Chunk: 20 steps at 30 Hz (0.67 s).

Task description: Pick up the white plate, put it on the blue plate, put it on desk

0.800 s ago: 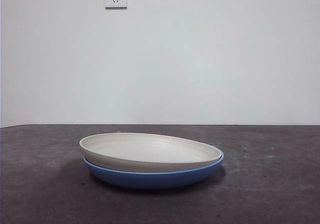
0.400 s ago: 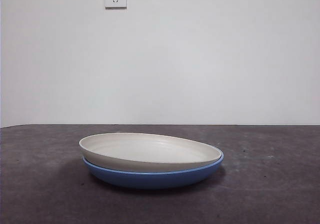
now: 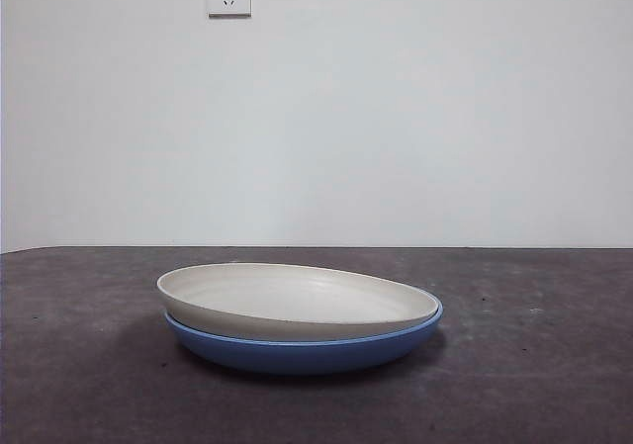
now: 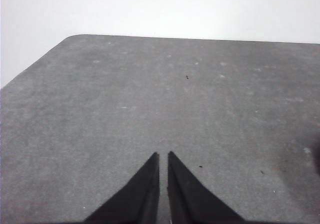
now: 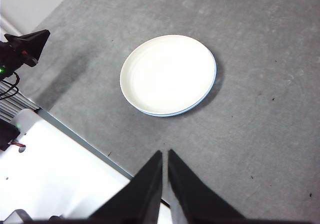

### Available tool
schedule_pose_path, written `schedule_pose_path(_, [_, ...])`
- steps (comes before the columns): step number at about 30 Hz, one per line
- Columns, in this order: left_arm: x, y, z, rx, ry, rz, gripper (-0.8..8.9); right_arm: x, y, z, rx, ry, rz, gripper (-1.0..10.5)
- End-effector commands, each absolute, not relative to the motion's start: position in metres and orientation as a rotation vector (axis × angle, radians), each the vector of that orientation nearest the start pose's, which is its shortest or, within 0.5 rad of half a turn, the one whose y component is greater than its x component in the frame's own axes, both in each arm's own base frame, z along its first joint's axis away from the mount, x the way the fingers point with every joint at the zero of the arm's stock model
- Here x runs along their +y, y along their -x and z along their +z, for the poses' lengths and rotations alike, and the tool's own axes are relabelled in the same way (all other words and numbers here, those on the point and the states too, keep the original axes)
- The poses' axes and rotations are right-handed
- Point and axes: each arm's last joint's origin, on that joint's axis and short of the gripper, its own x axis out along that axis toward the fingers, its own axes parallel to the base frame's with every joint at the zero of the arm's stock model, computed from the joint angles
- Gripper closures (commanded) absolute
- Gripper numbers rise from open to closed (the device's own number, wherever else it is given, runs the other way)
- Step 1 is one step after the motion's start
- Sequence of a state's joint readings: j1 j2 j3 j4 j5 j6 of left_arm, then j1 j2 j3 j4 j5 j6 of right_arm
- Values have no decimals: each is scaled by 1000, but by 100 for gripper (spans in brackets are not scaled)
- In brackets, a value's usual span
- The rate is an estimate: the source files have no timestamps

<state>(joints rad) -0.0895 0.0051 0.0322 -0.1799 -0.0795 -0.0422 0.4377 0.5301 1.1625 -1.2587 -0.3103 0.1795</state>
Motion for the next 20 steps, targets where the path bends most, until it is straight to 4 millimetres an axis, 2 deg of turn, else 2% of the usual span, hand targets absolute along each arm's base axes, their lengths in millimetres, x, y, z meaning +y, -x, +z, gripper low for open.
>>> schedule_pose_path(1, [-6, -95, 149, 178, 19, -6, 786, 21, -24, 379, 676, -117, 675, 932])
schedule_pose_path(15, [-6, -95, 149, 178, 19, -6, 786, 21, -23, 379, 673, -118, 671, 932])
schedule_pose_path(18, [-6, -95, 149, 178, 19, -6, 786, 19, -21, 378, 646, -118, 639, 932])
schedule_pose_path(20, [-6, -95, 149, 178, 19, -6, 786, 17, -22, 374, 574, -54, 606, 932])
